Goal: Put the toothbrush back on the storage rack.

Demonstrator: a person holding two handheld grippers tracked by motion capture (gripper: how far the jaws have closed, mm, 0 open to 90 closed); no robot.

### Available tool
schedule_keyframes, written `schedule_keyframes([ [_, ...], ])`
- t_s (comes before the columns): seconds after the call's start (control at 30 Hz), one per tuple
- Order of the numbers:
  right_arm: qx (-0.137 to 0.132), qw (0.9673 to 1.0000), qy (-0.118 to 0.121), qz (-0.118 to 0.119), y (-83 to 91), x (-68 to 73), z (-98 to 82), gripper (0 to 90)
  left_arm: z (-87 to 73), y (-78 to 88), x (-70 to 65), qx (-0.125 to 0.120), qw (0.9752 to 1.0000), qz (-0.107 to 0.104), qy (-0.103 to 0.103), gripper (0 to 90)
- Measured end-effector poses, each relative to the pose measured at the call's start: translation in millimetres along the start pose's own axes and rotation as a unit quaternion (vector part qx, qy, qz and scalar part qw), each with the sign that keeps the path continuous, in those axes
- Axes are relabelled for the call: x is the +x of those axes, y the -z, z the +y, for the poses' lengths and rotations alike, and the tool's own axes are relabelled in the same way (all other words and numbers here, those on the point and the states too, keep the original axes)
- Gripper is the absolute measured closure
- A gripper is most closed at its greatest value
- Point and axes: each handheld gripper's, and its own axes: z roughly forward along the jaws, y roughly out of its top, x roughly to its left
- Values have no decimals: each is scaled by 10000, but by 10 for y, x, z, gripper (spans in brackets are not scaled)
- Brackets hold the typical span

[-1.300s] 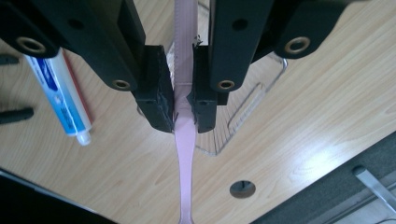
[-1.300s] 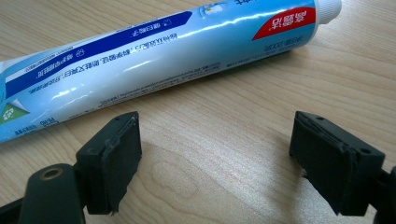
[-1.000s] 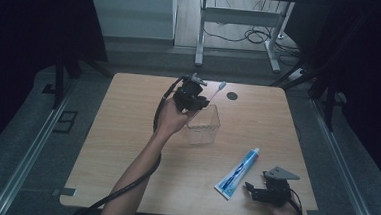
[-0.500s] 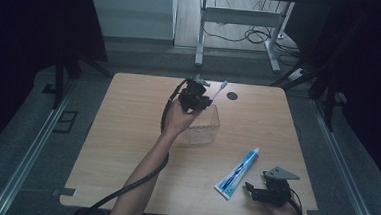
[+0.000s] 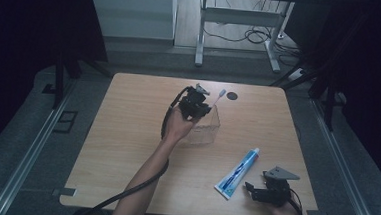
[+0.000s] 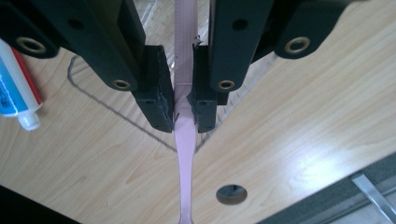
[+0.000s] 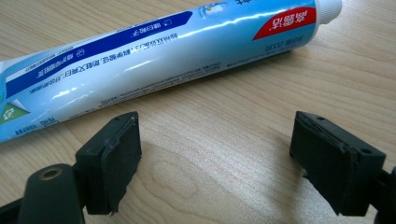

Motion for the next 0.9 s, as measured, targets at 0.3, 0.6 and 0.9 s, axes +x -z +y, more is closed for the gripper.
schedule_keyframes([
  [0.3, -3, 10000, 1, -3, 0, 0, 0, 163, -90, -70, -45, 132, 9999, -31, -35, 787],
  [0.6, 4, 10000, -2, 5, 0, 1, 0, 161, -121, -99, -102, 366, 9990, 76, -231, 782],
  [0.9, 4, 10000, -2, 5, 0, 2, 0, 161, -174, -125, -95, 583, 9980, 129, -223, 776],
])
